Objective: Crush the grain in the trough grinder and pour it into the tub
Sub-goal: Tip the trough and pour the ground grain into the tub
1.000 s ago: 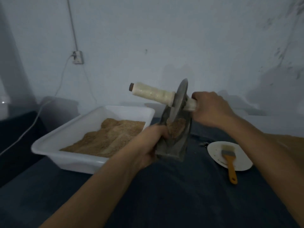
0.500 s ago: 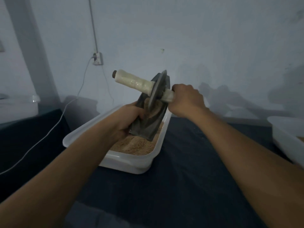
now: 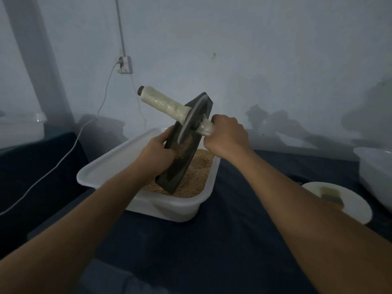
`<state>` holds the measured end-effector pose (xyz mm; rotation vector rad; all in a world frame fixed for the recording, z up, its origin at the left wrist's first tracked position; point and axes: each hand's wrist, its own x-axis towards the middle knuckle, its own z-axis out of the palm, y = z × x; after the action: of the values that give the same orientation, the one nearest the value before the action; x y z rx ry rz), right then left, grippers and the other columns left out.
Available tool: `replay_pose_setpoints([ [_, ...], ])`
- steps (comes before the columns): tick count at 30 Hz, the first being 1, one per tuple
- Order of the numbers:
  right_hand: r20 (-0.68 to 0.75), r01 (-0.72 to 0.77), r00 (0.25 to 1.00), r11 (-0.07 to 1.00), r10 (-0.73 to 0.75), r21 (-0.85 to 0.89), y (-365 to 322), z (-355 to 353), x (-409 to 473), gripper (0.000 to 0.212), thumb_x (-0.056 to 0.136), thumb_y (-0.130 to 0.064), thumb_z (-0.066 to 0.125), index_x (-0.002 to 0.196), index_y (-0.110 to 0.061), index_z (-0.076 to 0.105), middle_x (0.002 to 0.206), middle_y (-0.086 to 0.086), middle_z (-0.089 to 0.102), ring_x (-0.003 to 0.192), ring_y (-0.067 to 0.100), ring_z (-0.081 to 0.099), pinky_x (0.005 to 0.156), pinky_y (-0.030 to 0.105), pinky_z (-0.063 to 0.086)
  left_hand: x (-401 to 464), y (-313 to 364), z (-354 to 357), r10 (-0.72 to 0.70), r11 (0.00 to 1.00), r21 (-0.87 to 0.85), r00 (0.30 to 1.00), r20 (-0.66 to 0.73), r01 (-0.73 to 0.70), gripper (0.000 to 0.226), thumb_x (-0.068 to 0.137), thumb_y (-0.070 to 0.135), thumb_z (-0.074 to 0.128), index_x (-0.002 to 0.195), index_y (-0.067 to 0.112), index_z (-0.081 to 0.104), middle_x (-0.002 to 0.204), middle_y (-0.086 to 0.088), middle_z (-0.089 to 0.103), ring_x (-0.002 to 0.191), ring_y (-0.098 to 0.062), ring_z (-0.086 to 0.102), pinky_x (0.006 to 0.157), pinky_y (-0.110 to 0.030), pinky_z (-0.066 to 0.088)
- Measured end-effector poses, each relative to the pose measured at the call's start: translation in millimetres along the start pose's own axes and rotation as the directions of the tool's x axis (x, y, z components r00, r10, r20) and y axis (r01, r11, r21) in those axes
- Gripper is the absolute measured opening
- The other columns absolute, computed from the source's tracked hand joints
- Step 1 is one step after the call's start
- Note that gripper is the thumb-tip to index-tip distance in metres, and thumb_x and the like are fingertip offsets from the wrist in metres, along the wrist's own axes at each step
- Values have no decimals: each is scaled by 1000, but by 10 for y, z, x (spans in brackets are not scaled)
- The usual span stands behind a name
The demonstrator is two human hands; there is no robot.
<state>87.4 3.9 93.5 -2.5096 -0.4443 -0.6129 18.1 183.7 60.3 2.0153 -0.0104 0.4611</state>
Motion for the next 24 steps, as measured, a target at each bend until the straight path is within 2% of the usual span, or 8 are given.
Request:
replay_pose_setpoints([
  [3,-10,-31,999,999,32,21,47,78,-40,23,72,-15,67,75,-28,48,74,-4,57,63,17,56,51,26,40,65,-87,-67,2,986,168,1000,7,-3,66,99,14,57,151,52,42,129,7,66,109,-17,65,94,-43,60],
  [7,-39,-68,997,995,71,80,105,138,-76,21,75,-14,69,78,-26,51,77,-4,59,66,17,58,55,30,46,176,-92,-189,8,907,419,998,65,-35,69,98,25,57,155,55,33,135,5,63,100,-12,63,85,-32,53],
  [11,-33,-82,996,989,87,122,136,129,-99,19,77,-17,67,81,-25,50,82,-2,61,73,21,61,61,34,51,287,-58,-281,-7,784,617,991,130,-75,69,97,26,55,153,58,32,140,0,60,100,-17,54,80,-34,44],
  [13,-33,-90,995,987,95,133,150,124,-105,18,78,-16,67,87,-24,53,83,-3,61,75,21,62,61,33,48,284,-44,-292,22,729,676,990,140,-112,71,93,24,55,152,59,34,133,0,63,96,-18,54,76,-35,44],
  [15,-38,-85,995,987,91,133,155,126,-122,23,79,-17,68,99,-24,58,86,-4,63,78,22,63,64,34,52,263,-30,-298,98,649,742,985,140,-170,71,91,26,56,151,58,34,114,1,66,87,-19,52,72,-36,43],
  [18,-49,-79,995,987,86,138,163,133,-136,27,80,-18,68,104,-26,61,84,-6,62,77,21,63,62,33,51,237,13,-298,198,533,815,970,142,-228,66,95,34,58,154,53,34,76,11,45,72,-17,44,71,-36,43],
  [20,-57,-83,994,985,93,150,167,130,-143,24,79,-18,68,98,-27,58,80,-8,60,74,20,62,58,30,46,222,52,-286,235,441,867,962,138,-232,61,101,41,53,157,51,30,73,11,35,64,-13,36,71,-36,43],
  [24,-60,-99,992,979,111,177,161,119,-163,26,78,-18,66,102,-27,61,79,-9,59,67,15,56,56,28,43,192,115,-249,226,242,952,965,132,-187,63,105,49,44,160,53,12,90,-6,45,72,-20,42,79,-38,46],
])
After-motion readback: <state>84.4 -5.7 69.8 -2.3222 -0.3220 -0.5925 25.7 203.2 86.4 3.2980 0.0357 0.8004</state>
